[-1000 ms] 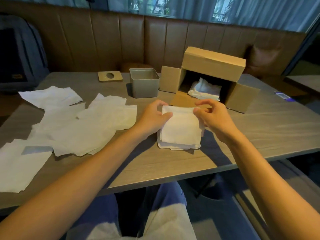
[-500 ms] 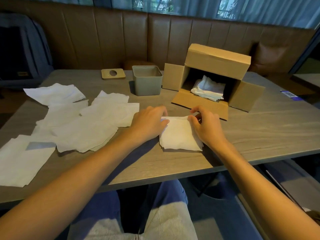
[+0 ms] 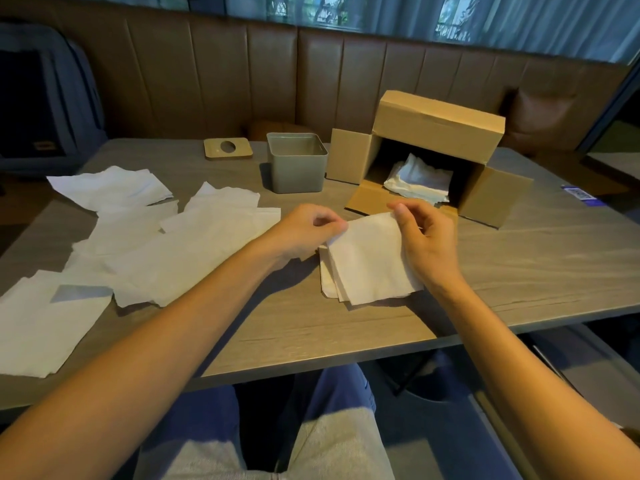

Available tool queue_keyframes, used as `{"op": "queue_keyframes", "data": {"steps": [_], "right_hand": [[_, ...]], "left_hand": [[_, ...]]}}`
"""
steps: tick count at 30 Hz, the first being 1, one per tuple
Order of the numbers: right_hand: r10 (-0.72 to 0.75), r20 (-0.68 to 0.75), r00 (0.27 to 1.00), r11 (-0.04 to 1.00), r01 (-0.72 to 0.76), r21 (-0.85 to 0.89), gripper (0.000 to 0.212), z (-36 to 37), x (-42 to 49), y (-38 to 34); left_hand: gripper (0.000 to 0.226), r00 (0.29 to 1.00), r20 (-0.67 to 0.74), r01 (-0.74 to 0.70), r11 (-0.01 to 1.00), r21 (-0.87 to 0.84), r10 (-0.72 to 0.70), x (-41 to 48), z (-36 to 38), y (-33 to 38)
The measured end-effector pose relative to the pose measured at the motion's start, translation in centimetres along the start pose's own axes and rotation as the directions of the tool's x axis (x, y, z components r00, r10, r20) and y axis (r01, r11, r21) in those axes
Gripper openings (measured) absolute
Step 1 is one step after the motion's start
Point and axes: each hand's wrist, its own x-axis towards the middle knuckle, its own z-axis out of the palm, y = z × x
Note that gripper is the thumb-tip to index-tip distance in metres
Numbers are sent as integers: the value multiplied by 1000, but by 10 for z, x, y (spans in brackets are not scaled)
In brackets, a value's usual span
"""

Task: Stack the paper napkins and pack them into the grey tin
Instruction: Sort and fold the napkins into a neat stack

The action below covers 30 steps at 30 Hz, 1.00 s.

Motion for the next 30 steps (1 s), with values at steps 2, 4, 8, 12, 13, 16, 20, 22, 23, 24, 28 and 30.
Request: {"op": "queue_keyframes", "data": {"steps": [2,4,8,12,13,16,20,22,23,24,28,30], "right_hand": [[16,4,1000,999,-16,30,17,-2,2,-1],[27,45,999,999,-29,44,21,-4,4,-4],[33,175,984,999,-34,8,17,-5,9,-16],[18,134,991,997,-8,-78,21,0,15,-23],[3,109,994,995,9,-103,22,1,16,-23],[-12,68,998,988,22,-153,32,4,18,-22],[-27,115,993,992,41,-118,35,3,15,-27],[-45,181,983,993,65,-102,24,2,14,-31],[-48,206,977,991,73,-115,18,3,13,-32],[-47,215,976,989,76,-126,16,3,13,-32],[-10,191,982,997,23,-69,17,3,13,-33],[-11,214,977,998,22,-50,15,1,15,-35]], "left_hand": [[15,1000,3,10,999,-51,-10,1,0,2],[16,1000,-23,-18,997,-75,17,0,0,4],[22,992,-83,-97,995,-24,94,-2,-3,11],[26,991,-109,-88,995,-46,83,-4,-7,11],[21,990,-111,-95,992,-78,86,-4,-7,9],[24,984,-136,-135,981,-142,116,-5,-4,5],[20,977,-188,-132,980,-148,103,-6,-4,5],[19,979,-175,-127,981,-148,101,-7,-6,8],[17,979,-175,-130,982,-136,105,-7,-6,9],[16,978,-179,-131,982,-134,106,-8,-7,11],[16,972,-202,-157,972,-175,121,-10,-10,14],[18,974,-185,-163,973,-161,133,-11,-12,15]]}}
